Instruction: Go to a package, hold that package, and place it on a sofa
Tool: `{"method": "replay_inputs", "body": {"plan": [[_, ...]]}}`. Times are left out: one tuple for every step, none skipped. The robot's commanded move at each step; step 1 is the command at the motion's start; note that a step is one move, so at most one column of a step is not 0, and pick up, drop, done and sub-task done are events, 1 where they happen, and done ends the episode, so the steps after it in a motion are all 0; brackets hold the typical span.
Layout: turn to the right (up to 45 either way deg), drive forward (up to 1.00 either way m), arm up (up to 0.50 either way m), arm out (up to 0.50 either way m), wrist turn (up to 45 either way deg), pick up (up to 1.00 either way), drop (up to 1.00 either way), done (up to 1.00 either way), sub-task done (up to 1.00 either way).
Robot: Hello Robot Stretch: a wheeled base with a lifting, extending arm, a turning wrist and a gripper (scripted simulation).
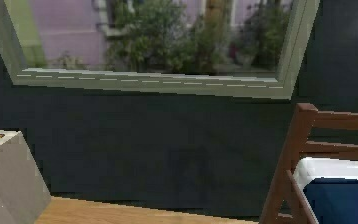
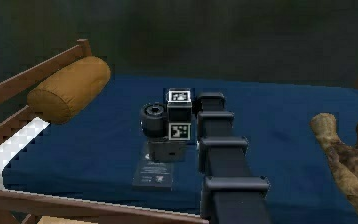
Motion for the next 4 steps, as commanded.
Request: {"method": "replay_inputs", "body": {"plan": [[0.0,0.0,-0.3,0.0,0.0,0.0,0.0,0.0,0.0],[0.0,0.0,0.0,0.0,0.0,1.0,0.0,0.0,0.0],[0.0,0.0,0.1,0.0,0.0,0.0,0.0,0.0,0.0],[0.0,0.0,0.22,0.0,0.0,0.0,0.0,0.0,0.0]]}}
